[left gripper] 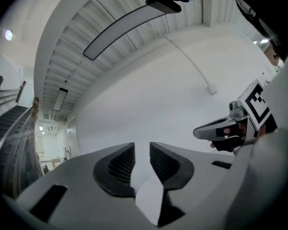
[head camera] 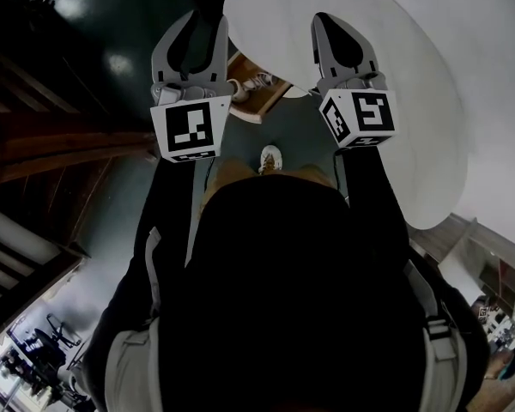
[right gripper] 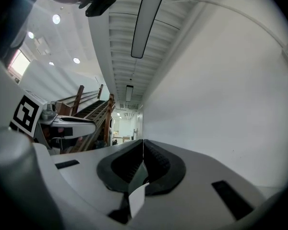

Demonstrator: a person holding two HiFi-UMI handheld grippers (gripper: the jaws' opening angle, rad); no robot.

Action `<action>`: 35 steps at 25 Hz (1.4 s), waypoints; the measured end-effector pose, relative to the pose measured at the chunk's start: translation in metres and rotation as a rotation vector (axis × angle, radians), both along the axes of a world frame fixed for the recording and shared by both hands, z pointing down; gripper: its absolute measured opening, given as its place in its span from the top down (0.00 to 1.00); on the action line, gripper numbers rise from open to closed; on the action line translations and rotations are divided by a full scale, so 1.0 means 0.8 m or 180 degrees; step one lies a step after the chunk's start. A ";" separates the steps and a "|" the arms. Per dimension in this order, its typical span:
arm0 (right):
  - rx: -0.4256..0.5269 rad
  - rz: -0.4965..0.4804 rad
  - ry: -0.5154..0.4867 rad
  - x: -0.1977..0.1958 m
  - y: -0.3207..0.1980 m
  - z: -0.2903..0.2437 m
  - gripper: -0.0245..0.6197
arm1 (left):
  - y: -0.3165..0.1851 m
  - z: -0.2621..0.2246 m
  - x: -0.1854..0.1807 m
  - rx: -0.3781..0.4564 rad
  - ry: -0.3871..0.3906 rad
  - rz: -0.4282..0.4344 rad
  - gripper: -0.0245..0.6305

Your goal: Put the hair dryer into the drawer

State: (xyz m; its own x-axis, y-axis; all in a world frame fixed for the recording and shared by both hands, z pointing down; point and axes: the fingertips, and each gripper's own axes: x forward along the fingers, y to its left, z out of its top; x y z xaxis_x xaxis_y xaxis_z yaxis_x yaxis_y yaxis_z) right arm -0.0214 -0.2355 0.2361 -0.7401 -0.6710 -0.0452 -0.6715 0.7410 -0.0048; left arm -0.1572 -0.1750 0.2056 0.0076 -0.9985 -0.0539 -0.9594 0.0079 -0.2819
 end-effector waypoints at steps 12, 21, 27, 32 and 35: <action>0.0236 -0.0221 0.0202 -0.036 0.012 -0.007 0.92 | -0.002 0.000 -0.002 -0.0015 0.0147 0.0086 0.94; 0.0234 -0.0125 0.0199 -0.024 0.002 0.001 0.92 | -0.017 0.016 -0.006 -0.0126 0.0164 -0.0015 0.94; 0.0201 -0.0163 0.0135 -0.019 -0.002 0.000 0.92 | -0.026 0.012 0.003 -0.0125 0.0149 0.0042 0.94; 0.0196 -0.0177 0.0141 -0.012 -0.003 0.002 0.92 | -0.032 0.016 0.013 -0.0161 0.0171 0.0094 0.94; 0.0193 -0.0155 0.0135 -0.004 -0.007 0.003 0.92 | -0.035 0.018 0.022 -0.0184 0.0201 0.0151 0.94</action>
